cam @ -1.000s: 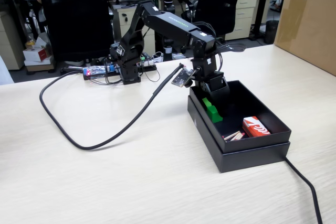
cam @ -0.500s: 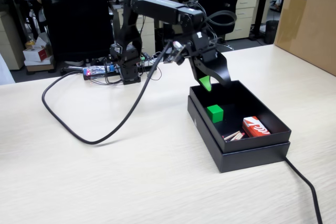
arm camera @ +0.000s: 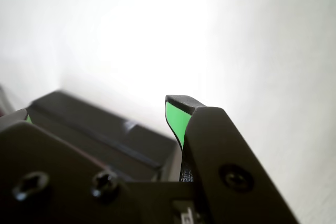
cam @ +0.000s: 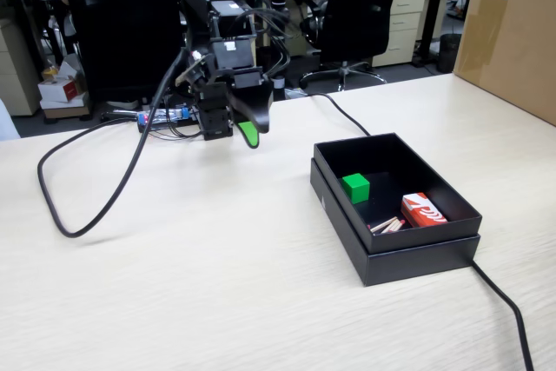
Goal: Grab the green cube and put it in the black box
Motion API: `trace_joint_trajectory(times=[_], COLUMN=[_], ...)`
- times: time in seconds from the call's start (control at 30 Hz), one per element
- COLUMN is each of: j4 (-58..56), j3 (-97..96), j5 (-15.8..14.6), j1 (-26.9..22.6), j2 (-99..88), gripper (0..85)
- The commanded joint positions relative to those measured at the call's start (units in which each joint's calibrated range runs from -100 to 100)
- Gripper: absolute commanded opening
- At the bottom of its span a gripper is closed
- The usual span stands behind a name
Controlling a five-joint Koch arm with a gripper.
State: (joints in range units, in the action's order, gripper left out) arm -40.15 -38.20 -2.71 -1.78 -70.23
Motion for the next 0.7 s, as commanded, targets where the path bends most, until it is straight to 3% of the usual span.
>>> trace_joint_trajectory(times=[0.0, 0.67], j4=[6.93, 26.02], j3=[-3.50, -39.77], j5=[0.93, 1.03], j1=[0.68, -0.29], j2=[-9.00, -28.05], gripper=[50.9, 52.1])
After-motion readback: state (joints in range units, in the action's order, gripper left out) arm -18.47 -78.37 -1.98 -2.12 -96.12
